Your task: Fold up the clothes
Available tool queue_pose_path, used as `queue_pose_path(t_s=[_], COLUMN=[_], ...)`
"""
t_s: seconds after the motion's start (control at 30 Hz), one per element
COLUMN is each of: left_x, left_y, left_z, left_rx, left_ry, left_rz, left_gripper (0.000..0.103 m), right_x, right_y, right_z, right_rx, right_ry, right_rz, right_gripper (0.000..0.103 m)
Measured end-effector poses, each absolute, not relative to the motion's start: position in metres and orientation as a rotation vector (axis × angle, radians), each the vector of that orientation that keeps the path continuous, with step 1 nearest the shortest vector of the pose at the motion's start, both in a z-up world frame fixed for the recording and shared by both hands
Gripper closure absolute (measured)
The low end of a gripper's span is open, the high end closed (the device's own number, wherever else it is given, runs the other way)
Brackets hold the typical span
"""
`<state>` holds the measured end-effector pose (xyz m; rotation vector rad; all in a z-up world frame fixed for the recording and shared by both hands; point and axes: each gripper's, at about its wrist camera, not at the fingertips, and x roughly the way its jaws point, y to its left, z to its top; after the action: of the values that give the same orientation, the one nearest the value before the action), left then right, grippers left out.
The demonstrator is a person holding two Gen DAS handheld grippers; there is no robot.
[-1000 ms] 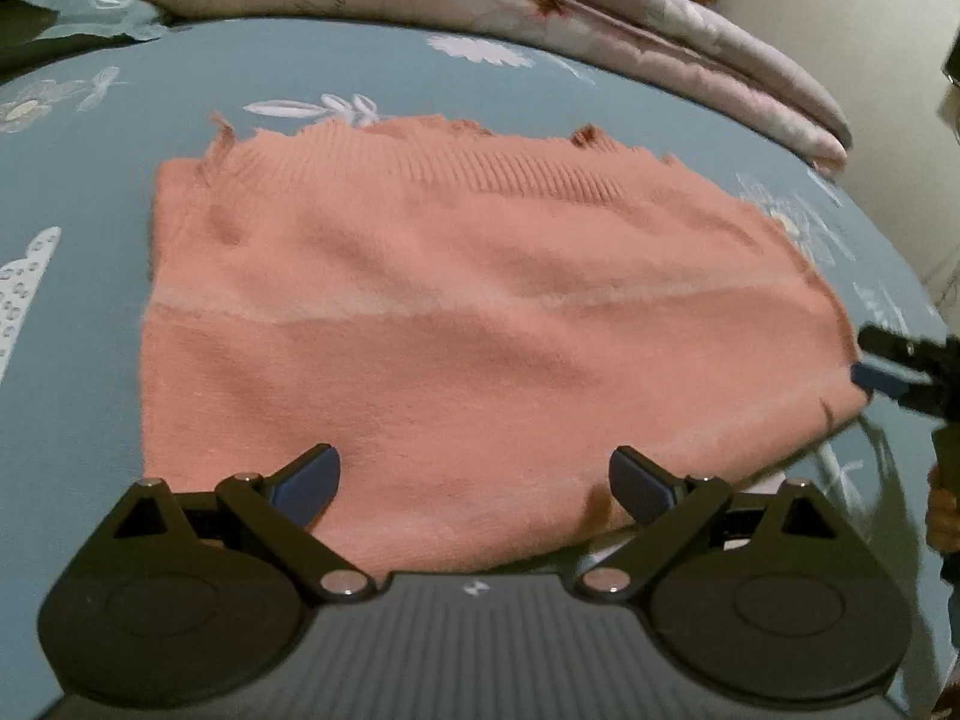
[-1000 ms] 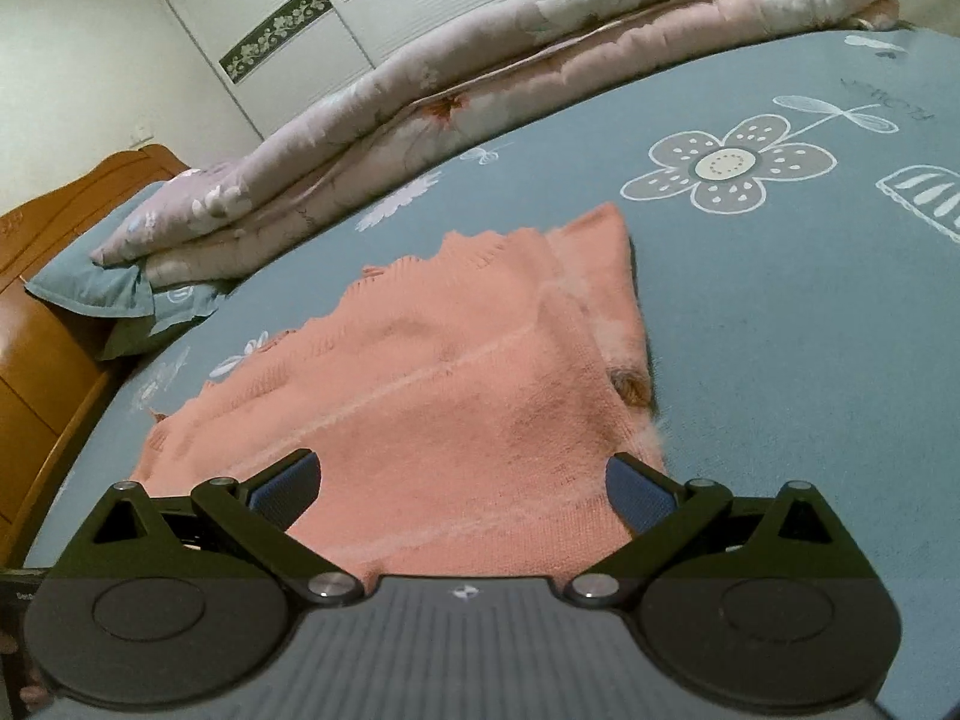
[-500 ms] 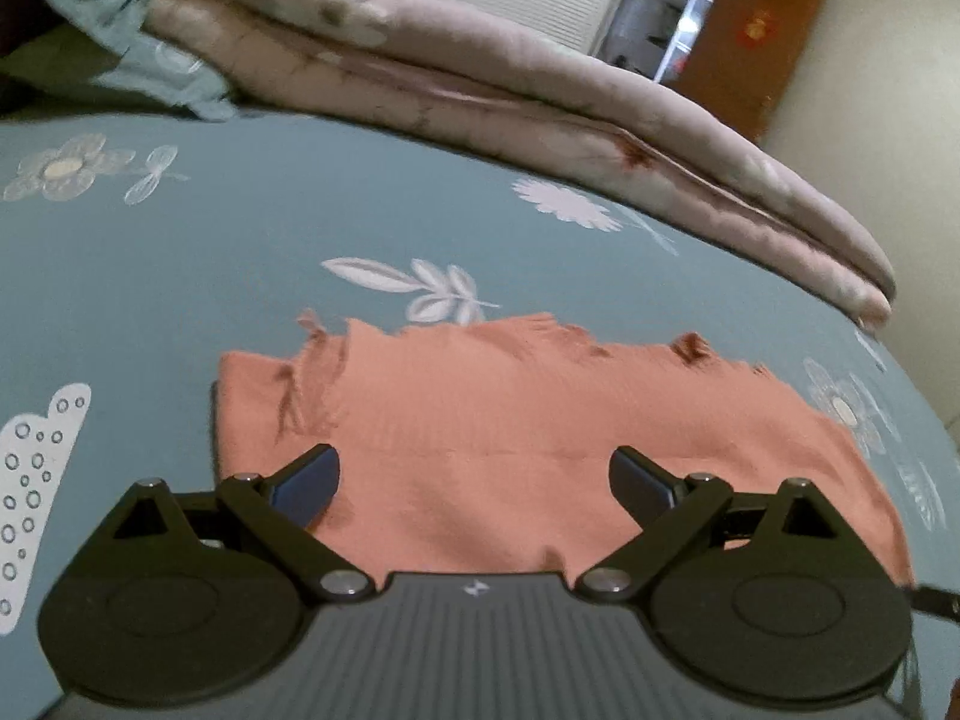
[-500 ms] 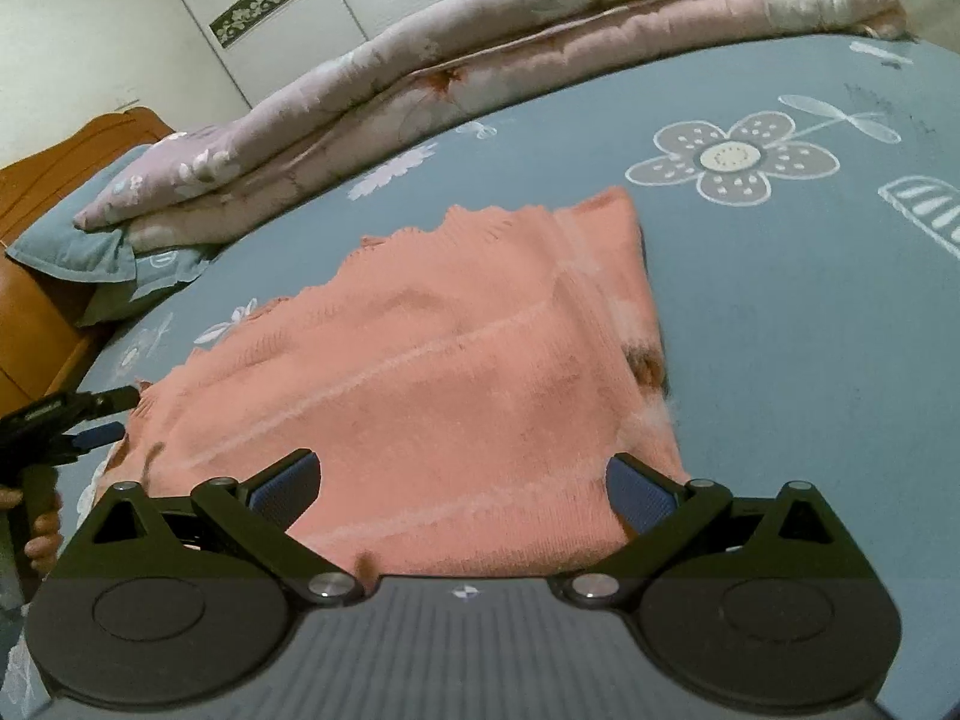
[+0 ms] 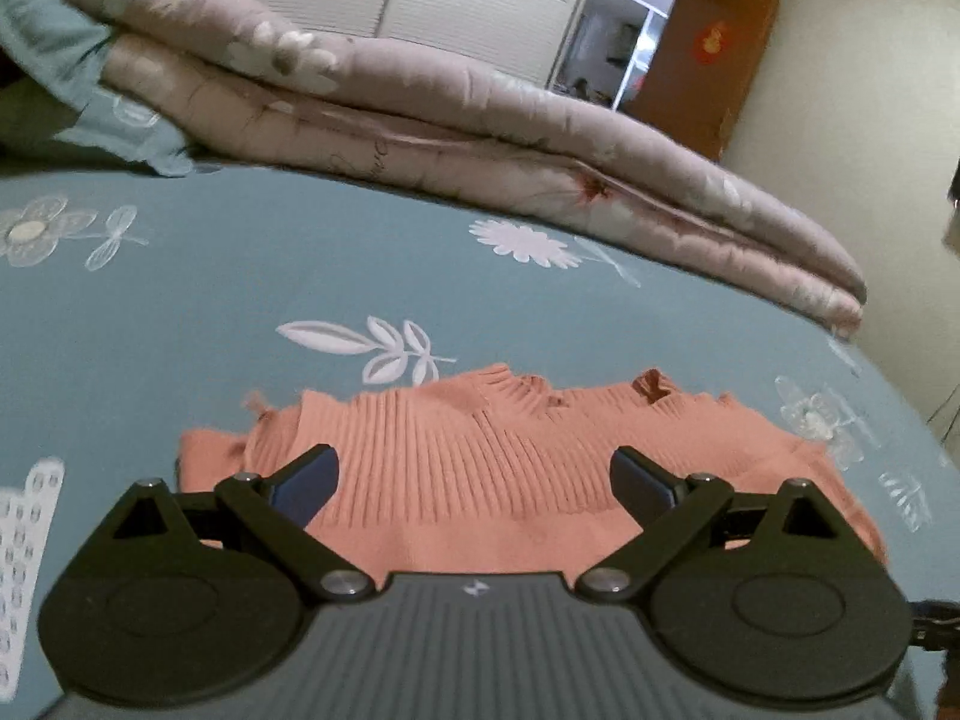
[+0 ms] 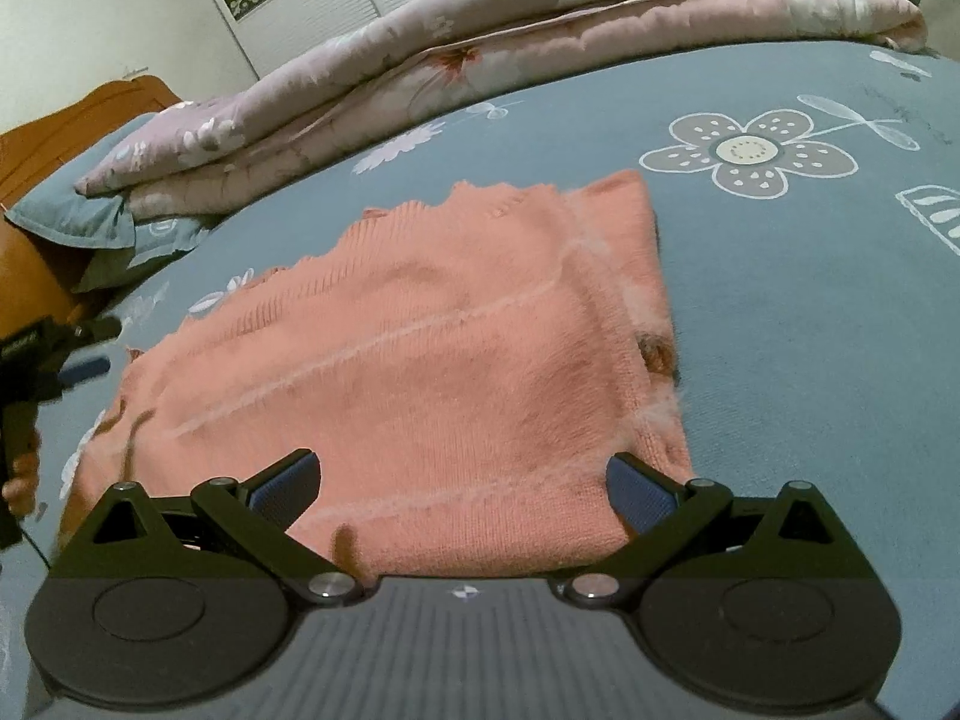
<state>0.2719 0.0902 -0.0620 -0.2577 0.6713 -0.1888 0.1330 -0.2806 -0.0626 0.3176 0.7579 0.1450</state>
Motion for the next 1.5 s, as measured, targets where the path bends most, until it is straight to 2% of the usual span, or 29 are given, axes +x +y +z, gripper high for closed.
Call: queue_pose_path(t_s=[0.13,0.3,0.57,0.8,0.9,1.1,1.27,1.37,1.5], left_x=[0.299,0.297,0.255,0.231,0.226,0.222,0.188,0.172,0.153], left_y=[0.093,0.088,0.061,0.041,0.043,0.073,0.099,0.111,0.138], left_z=[-0.082,-0.085,-0.05,-0.078,-0.085,-0.069,-0.051,-0.053,-0.066], left_rx=[-0.274,-0.247,-0.225,-0.22,-0.212,-0.285,-0.34,-0.345,-0.49], left_ry=[0.767,0.775,0.743,0.851,0.831,0.816,0.731,0.725,0.743], left_rz=[-0.132,-0.106,-0.219,-0.204,-0.208,-0.095,-0.078,-0.022,0.026], left_gripper=[0.006,0.006,0.006,0.006,0.006,0.006,0.006,0.006,0.006], right_x=[0.133,0.132,0.133,0.133,0.132,0.132,0.126,0.118,0.108], right_y=[-0.28,-0.285,-0.279,-0.272,-0.274,-0.272,-0.268,-0.263,-0.25], right_z=[-0.063,-0.065,-0.066,-0.067,-0.068,-0.066,-0.058,-0.052,-0.046], right_rx=[0.305,0.33,0.281,0.225,0.236,0.231,0.251,0.257,0.214], right_ry=[0.759,0.751,0.754,0.759,0.752,0.772,0.788,0.791,0.804], right_rz=[0.146,0.157,0.163,0.164,0.167,0.161,0.147,0.164,0.174], right_gripper=[0.0,0.0,0.0,0.0,0.0,0.0,0.0,0.0,0.0])
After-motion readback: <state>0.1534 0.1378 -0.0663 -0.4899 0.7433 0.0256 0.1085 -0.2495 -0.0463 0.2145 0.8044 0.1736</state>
